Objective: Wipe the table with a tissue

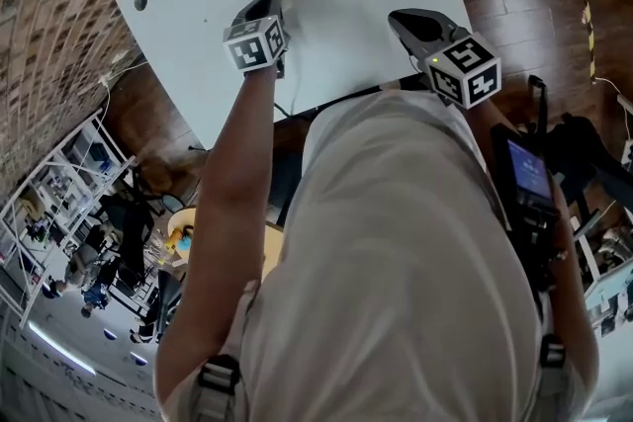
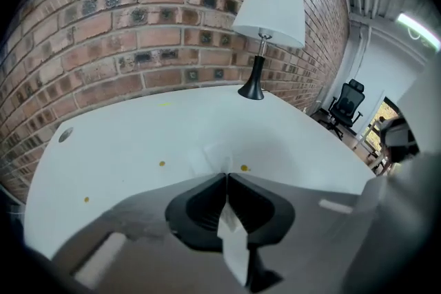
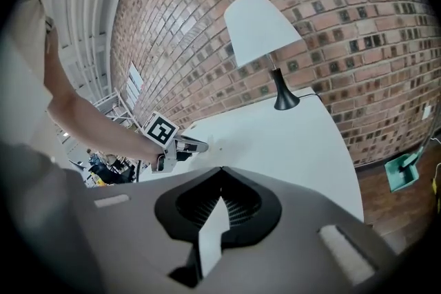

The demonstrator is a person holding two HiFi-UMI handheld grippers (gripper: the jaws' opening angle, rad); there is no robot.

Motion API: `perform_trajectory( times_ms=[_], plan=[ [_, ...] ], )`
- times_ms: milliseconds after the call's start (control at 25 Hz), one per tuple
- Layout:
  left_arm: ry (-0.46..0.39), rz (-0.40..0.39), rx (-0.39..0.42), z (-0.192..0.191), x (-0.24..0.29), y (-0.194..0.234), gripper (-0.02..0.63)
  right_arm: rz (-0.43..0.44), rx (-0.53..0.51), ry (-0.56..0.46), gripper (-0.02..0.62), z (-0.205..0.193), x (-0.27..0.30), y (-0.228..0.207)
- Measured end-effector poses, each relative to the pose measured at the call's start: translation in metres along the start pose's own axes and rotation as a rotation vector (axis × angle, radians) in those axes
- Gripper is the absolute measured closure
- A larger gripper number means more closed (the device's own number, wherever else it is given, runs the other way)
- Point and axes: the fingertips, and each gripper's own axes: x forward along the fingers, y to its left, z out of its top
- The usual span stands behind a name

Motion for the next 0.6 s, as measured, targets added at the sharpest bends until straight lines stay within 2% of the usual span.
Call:
perform_trajectory(
  times_ms=[160, 400, 600],
  plan=[
    [0.025, -0.007, 0.058, 0.009, 0.015, 0.007, 0.588, -0.023, 0.012, -0.016, 0.588, 0.003, -0.001, -0.004],
    [0.087, -0.012, 0.188, 0.005, 0.03, 0.002, 0.588, -0.041, 0.032, -0.027, 0.588, 0.003, -0.007, -0.008],
    [0.094, -0.014, 0.231, 0.007, 0.035, -0.005, 0.589, -0.044, 0.034, -0.033, 0.588, 0.003, -0.013, -0.017]
  ],
)
